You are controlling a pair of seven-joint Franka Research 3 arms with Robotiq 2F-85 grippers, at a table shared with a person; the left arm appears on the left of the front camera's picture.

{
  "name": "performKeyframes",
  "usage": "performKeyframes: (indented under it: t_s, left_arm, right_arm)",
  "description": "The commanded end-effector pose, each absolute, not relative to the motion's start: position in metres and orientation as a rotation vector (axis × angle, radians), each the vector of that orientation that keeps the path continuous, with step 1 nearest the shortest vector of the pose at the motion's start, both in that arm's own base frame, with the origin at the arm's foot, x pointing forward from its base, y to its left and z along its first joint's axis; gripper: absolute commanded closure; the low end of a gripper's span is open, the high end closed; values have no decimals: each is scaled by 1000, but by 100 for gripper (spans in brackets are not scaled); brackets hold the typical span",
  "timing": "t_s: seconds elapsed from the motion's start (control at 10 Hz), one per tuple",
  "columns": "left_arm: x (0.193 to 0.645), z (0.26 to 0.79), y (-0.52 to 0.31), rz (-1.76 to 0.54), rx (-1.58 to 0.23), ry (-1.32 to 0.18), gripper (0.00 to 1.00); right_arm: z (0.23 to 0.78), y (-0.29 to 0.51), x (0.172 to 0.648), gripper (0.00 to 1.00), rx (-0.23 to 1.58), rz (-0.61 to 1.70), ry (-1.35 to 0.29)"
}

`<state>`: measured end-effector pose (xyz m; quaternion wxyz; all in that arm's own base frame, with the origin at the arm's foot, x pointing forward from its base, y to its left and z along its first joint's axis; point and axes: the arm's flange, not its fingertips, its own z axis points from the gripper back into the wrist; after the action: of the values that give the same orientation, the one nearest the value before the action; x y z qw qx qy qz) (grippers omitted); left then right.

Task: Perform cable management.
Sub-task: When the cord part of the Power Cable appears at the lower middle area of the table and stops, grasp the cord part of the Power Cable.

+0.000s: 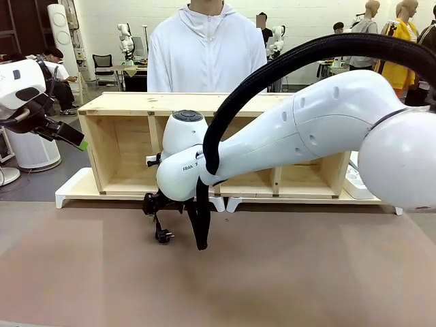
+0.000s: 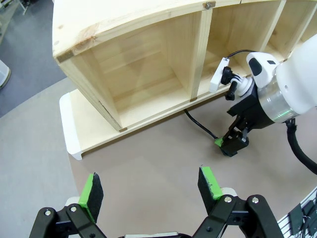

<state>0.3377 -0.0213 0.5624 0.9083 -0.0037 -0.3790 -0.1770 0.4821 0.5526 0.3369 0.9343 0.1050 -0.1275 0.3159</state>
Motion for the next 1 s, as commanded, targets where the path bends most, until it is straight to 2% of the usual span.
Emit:
performKeyframes:
  t_s: [0.0,0.9]
  left_arm:
    - [338,562,-21,-348,-17,-778,0]
    - [338,562,-21,-348,-17,-778,0]
  right_arm:
    - [329,564,482,0,236,671,-233]
    - [301,580,491,0,201,591,-215]
